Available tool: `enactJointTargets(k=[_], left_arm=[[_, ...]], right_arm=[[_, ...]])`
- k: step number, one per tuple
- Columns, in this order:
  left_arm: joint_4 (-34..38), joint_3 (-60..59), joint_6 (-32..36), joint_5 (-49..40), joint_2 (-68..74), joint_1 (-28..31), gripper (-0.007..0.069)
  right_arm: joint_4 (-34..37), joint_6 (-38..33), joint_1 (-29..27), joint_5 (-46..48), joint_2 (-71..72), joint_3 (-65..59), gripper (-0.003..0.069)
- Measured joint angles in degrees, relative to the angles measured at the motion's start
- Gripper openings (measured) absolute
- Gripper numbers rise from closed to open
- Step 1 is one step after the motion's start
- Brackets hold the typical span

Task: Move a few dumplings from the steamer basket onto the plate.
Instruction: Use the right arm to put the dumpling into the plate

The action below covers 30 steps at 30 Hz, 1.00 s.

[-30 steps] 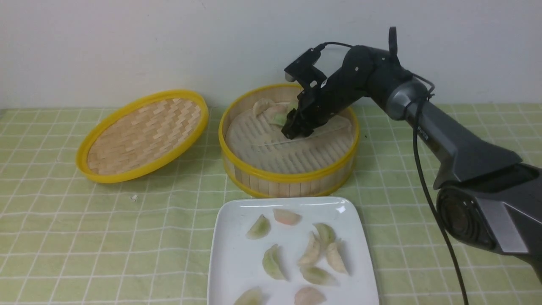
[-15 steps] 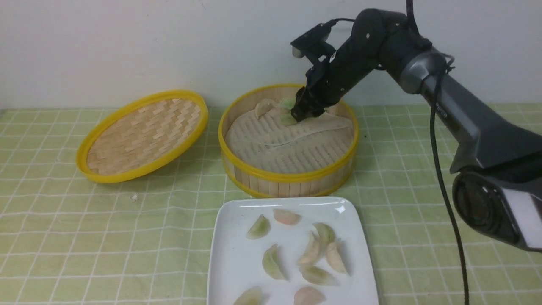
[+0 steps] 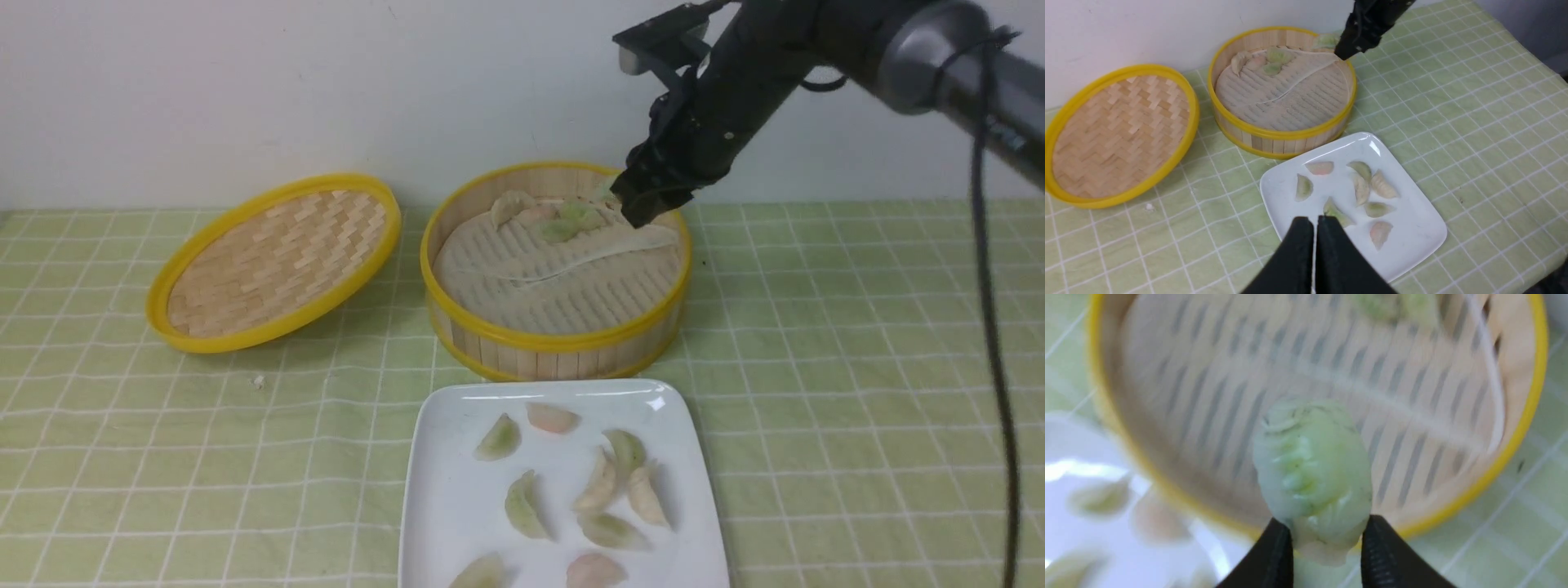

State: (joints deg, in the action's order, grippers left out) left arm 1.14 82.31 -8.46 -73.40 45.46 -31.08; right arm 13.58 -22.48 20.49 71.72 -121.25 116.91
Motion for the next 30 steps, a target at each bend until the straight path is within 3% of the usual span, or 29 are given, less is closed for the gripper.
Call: enactJointTargets(k=[6, 14, 24, 30], left_arm=[[-0.41, 0.00, 0.00, 0.00, 0.24, 0.00, -0.0006], [-1.14, 0.00, 0.43, 0.00, 0.84, 0.00, -0.0006], [-1.14, 0.00, 0.57, 0.00, 1.30, 0.00, -0.0006], [-1.14, 0.00, 0.59, 0.00, 1.30, 0.00, -0.0006]], right_arm=[[10.46, -3.05, 0.21, -0.15, 17.45, -24.17, 0.0199], [13.96, -6.15, 5.51, -2.14, 26.65, -46.27, 0.0199], [11.57, -4.48, 10.00, -5.23, 26.91, -55.83, 0.0199], [9.20, -2.59, 10.00, -13.29, 26.93, -57.65, 0.0199]])
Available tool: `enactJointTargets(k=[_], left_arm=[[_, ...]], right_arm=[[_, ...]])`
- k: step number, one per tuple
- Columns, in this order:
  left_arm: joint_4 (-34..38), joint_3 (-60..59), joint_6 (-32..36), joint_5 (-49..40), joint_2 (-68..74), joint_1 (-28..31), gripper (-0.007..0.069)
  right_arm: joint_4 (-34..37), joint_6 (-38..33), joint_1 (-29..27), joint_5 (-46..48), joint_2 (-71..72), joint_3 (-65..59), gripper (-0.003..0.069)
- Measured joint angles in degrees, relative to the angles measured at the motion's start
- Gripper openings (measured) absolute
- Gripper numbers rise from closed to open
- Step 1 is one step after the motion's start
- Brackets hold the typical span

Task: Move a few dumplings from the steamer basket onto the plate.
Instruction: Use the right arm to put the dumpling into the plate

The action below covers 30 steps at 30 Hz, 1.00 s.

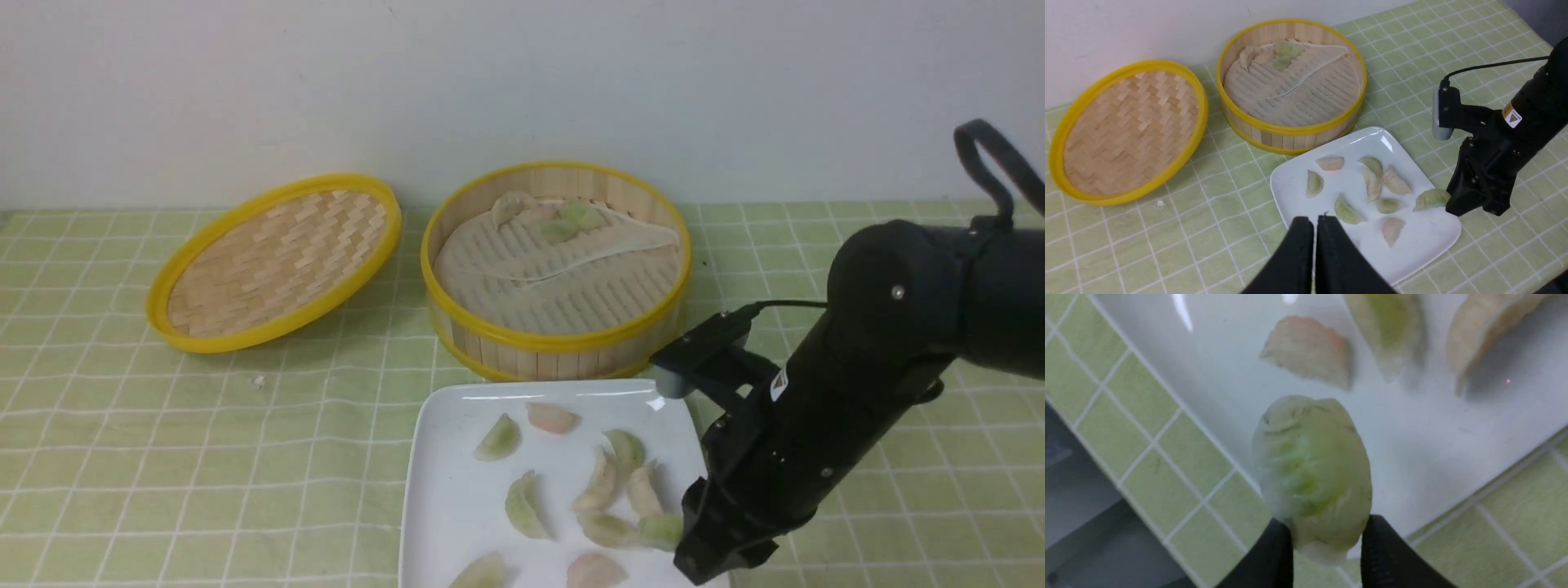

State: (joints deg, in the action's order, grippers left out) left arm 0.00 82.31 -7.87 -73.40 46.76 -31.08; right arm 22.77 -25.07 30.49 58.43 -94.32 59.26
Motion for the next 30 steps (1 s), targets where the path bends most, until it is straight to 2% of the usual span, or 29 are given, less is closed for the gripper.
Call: enactJointTargets(k=[4, 11, 15, 20, 23, 25, 28, 30], left_arm=[[0.00, 0.00, 0.00, 0.00, 0.00, 0.00, -0.0006], [0.00, 0.00, 0.00, 0.00, 0.00, 0.00, -0.0006], [0.00, 0.00, 0.47, 0.00, 0.00, 0.00, -0.0006], [0.00, 0.00, 1.53, 0.00, 0.00, 0.00, -0.0006], [0.00, 0.00, 2.06, 0.00, 0.00, 0.00, -0.0006], [0.00, 0.00, 2.14, 0.00, 0.00, 0.00, -0.0006], [0.00, 0.00, 2.20, 0.00, 0.00, 0.00, -0.0006], [0.00, 0.00, 2.48, 0.09, 0.06, 0.00, -0.0006]], right_arm=[[-0.19, 0.91, 0.00, -3.13, -0.57, 0.00, 0.0227], [-0.69, 1.11, 0.00, -3.32, -2.90, -0.04, 0.0384], [-1.48, 1.59, 0.00, -3.26, -2.90, -0.04, 0.0414], [-2.33, 4.08, 0.00, -3.37, -2.20, -0.04, 0.0417], [-4.88, 7.17, 0.00, -2.66, 0.81, 0.49, 0.0387], [-6.86, 9.77, 0.00, -1.74, 3.94, 1.56, 0.0333], [-9.47, 13.12, 0.00, -1.10, 11.63, 3.83, 0.0225], [-11.39, 15.18, 0.00, -1.39, 19.62, 5.35, 0.0128]])
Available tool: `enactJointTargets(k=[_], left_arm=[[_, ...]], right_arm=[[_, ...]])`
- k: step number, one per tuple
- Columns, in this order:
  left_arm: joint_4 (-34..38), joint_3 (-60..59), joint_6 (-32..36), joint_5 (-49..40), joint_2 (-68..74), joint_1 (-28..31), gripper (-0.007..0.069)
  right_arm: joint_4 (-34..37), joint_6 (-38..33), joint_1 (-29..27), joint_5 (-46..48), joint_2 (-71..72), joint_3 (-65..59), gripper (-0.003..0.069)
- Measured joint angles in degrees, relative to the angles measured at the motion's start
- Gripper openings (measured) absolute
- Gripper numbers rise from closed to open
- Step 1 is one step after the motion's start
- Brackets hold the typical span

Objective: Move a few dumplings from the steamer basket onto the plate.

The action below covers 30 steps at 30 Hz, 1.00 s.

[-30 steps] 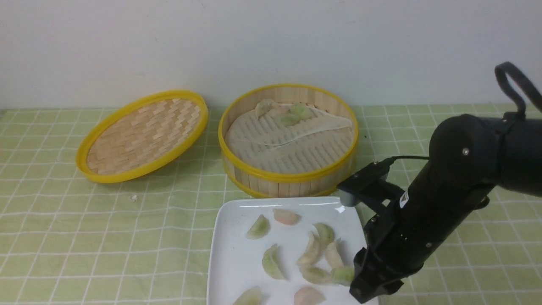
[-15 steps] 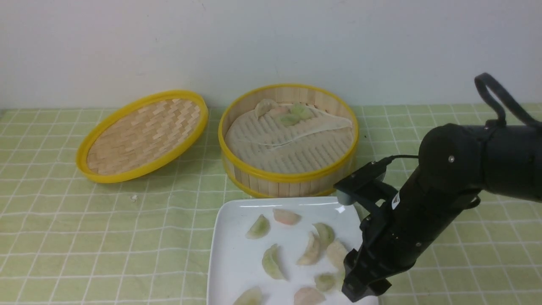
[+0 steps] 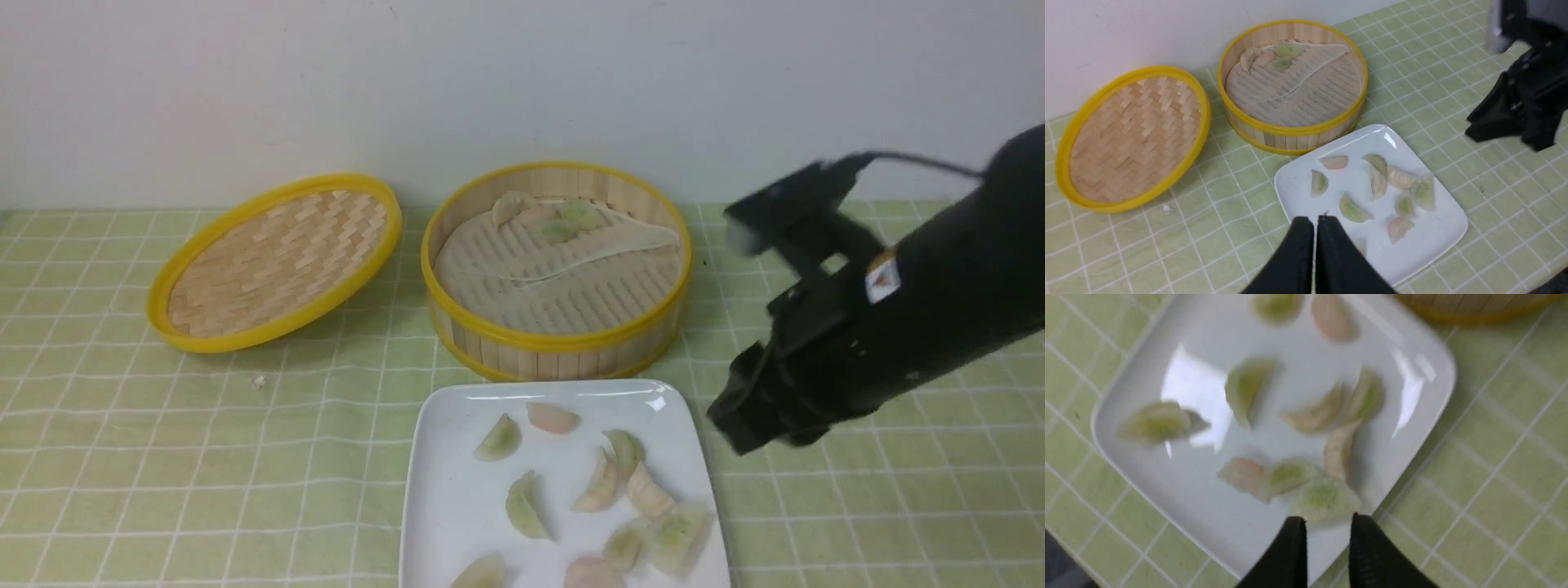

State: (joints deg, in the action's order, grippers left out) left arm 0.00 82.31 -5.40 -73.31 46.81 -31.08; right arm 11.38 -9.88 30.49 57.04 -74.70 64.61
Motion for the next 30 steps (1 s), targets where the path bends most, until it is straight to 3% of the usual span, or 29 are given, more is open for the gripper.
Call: enactJointTargets(k=[3, 6, 13, 21, 25, 30], left_arm=[[0.00, 0.00, 0.45, 1.49, 0.05, 0.00, -0.0006], [0.00, 0.00, 1.03, 5.89, 0.17, 0.00, -0.0006], [0.00, -1.01, 2.00, 13.71, 2.35, 0.00, -0.0006], [0.00, -4.53, 2.14, 20.04, 7.75, 0.00, -0.0006], [0.00, -4.53, 2.30, 21.44, 10.26, 0.00, -0.0006], [0.00, -4.58, 2.51, 21.14, 11.68, 0.00, -0.0006]], right_arm=[[-2.06, 1.62, 0.00, -1.53, 8.92, 0.46, 0.0038], [-5.03, 3.86, 0.00, -3.40, 20.04, 0.59, -0.0004], [-10.74, 10.28, 0.00, -7.42, 42.47, -4.01, -0.0015], [-22.07, 21.99, 0.00, -16.18, 70.21, -19.54, -0.0015], [-26.97, 29.41, 0.00, -19.21, 75.41, -25.64, -0.0015], [-26.63, 34.30, 0.00, -23.89, 75.79, -27.00, -0.0015]])
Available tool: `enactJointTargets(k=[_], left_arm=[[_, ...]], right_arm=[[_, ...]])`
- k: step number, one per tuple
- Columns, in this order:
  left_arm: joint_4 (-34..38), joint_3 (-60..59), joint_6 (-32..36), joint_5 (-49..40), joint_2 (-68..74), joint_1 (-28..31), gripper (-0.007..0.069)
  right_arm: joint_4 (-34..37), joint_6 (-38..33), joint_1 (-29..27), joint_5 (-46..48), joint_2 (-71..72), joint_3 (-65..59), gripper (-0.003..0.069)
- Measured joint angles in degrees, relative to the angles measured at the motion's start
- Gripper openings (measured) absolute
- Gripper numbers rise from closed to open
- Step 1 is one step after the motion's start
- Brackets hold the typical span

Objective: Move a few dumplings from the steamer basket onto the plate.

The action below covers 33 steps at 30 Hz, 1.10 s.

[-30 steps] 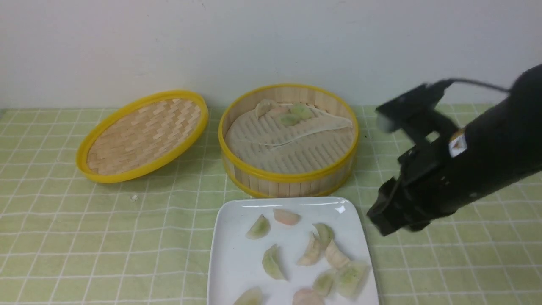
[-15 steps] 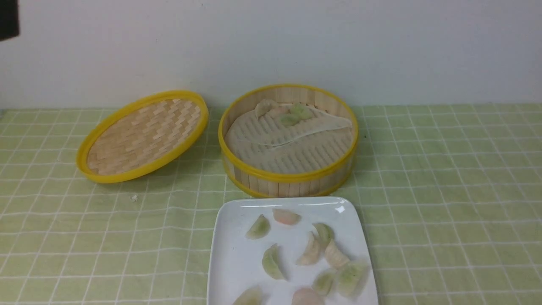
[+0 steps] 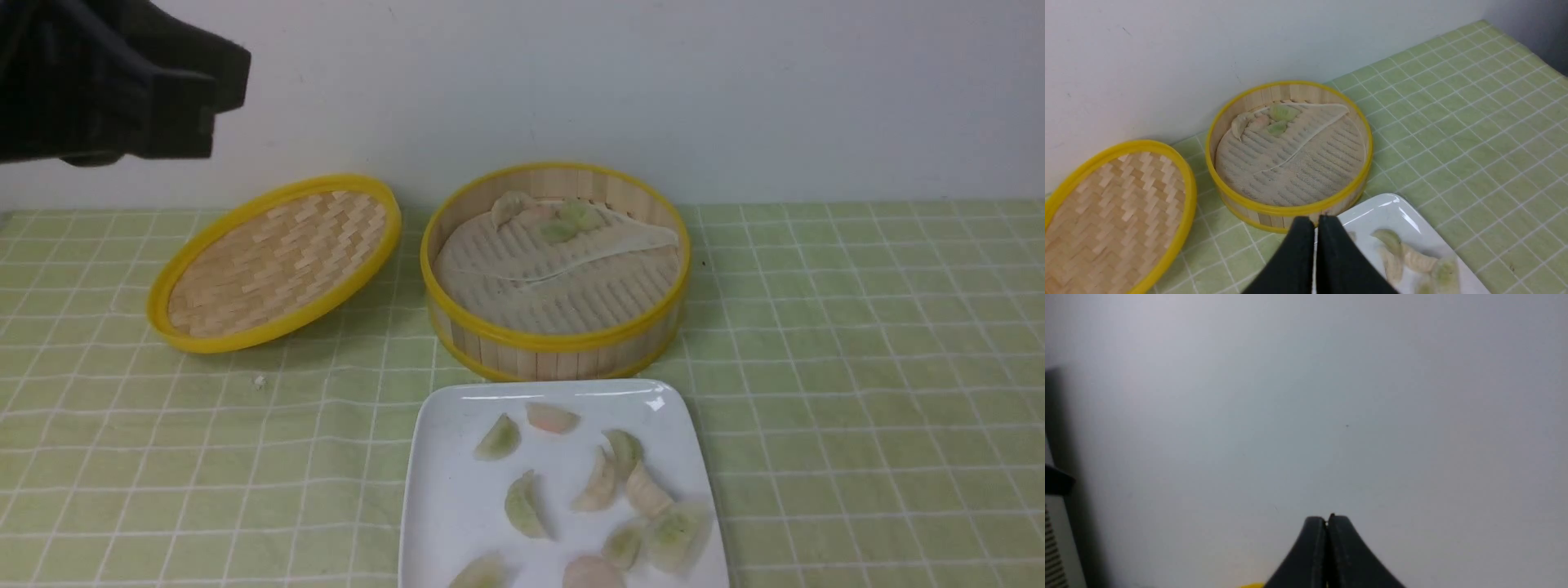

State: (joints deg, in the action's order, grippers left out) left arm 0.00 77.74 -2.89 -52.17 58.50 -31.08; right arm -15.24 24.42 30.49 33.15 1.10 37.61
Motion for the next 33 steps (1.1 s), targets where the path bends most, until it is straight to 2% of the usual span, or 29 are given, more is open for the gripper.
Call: enactJointTargets(k=[9, 18, 33], left_arm=[[0.00, -0.99, 1.50, -2.33, -5.19, 0.00, -0.0006], [0.00, -13.60, 1.51, 7.50, -20.47, 0.00, -0.0006], [0.00, -19.30, 1.51, 9.16, -26.21, 0.00, -0.0006]], right_arm=[[0.80, 1.06, 0.00, -0.42, 0.04, 0.00, -0.0015], [0.80, 1.54, 0.00, -0.42, 0.04, 0.00, -0.0015], [0.80, 1.76, 0.00, -0.36, 0.04, 0.00, -0.0015]])
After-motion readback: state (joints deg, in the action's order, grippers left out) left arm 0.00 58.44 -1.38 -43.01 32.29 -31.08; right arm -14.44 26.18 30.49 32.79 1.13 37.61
